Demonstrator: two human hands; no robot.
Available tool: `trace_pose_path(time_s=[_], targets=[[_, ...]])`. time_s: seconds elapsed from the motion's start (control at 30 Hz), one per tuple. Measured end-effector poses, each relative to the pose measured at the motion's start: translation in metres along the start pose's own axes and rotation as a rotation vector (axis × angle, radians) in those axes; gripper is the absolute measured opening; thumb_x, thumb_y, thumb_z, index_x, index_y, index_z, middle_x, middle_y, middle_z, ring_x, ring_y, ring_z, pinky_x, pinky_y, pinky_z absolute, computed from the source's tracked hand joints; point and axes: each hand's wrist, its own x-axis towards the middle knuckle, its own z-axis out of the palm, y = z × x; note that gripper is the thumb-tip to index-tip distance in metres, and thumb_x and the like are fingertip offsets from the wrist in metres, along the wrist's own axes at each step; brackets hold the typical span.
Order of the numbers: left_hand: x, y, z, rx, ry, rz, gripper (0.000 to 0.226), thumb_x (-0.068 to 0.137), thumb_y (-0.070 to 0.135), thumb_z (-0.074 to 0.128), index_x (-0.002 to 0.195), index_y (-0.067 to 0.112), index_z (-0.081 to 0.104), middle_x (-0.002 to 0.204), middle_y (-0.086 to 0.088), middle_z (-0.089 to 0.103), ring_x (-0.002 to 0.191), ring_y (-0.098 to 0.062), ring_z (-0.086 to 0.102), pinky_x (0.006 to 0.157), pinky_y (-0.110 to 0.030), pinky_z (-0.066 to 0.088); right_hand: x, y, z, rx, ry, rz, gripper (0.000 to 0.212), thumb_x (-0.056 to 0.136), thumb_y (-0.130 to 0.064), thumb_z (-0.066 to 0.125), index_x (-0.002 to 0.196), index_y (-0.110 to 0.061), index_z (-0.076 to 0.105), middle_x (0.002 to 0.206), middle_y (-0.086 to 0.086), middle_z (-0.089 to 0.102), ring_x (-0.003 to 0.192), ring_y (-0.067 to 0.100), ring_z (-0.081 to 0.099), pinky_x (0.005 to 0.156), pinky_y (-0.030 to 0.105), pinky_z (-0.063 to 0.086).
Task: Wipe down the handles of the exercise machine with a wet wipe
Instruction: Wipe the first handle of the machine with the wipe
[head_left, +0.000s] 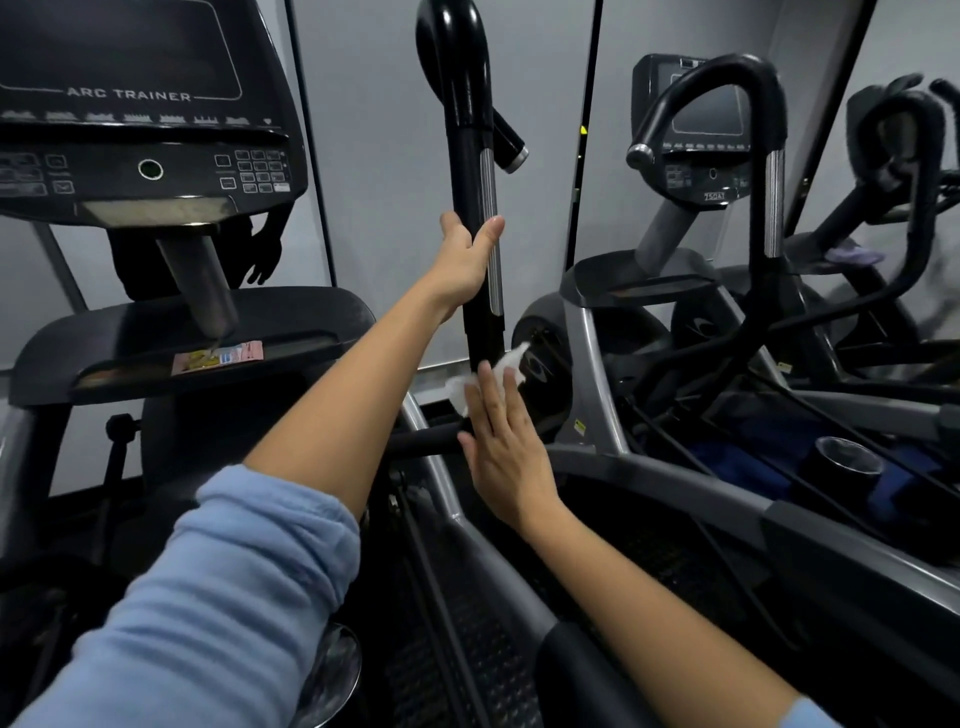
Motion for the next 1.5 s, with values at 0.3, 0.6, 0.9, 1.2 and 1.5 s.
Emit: trace_pose_path(time_s=[0.3, 0.6, 0.9, 1.2, 1.5], targets=[[-0.012, 0.006, 0.000, 0.016, -0.001, -0.020, 0.060, 0.101, 0.032, 0.032, 0.143, 0.001, 0.003, 0.153, -0.014, 0.017, 0.141, -0.023, 0.022, 0.107, -0.027, 0.023, -0.014, 0.000, 0.010, 0.011, -0.074, 0.009, 0.062, 0.099, -0.035, 0.016, 0.148, -0.003, -0.006, 0.154, 0.015, -0.025, 0.145, 0.036, -0.007, 0.117, 0.049, 0.020], [-0.013, 0.005, 0.002, 0.029, 0.008, -0.019, 0.057, 0.101, 0.032, 0.032, 0.142, 0.002, 0.006, 0.151, -0.012, 0.023, 0.138, -0.023, 0.027, 0.101, -0.024, 0.026, 0.029, -0.008, -0.012, 0.288, 0.168, 0.097, 0.066, 0.079, 0.009, 0.016, 0.144, 0.001, 0.019, 0.154, 0.022, 0.015, 0.142, 0.040, 0.011, 0.110, 0.047, 0.034], [-0.010, 0.002, 0.002, 0.021, 0.013, -0.001, 0.054, 0.102, 0.029, 0.032, 0.141, 0.002, 0.007, 0.148, -0.012, 0.026, 0.137, -0.020, 0.028, 0.095, -0.018, 0.024, 0.005, -0.014, 0.006, 0.207, 0.218, 0.022, 0.075, 0.092, -0.001, 0.041, 0.148, -0.007, -0.009, 0.157, 0.014, -0.015, 0.144, 0.034, -0.008, 0.117, 0.047, 0.021], [-0.009, -0.002, 0.003, 0.022, 0.014, 0.010, 0.054, 0.101, 0.029, 0.033, 0.141, 0.002, 0.008, 0.149, -0.013, 0.025, 0.137, -0.021, 0.028, 0.096, -0.019, 0.024, -0.012, -0.011, -0.010, 0.530, 0.219, 0.311, 0.070, 0.086, 0.019, 0.040, 0.146, -0.015, 0.030, 0.150, 0.008, 0.037, 0.112, 0.034, 0.057, 0.087, 0.046, 0.053], [-0.011, 0.000, 0.002, 0.030, 0.013, -0.001, 0.061, 0.101, 0.031, 0.033, 0.144, 0.003, 0.001, 0.154, -0.014, 0.016, 0.142, -0.024, 0.021, 0.111, -0.029, 0.021, 0.018, 0.001, -0.009, 0.541, 0.363, 0.251, 0.056, 0.085, 0.012, 0.055, 0.137, -0.002, 0.041, 0.142, 0.021, 0.043, 0.121, 0.026, 0.050, 0.107, 0.008, 0.020]])
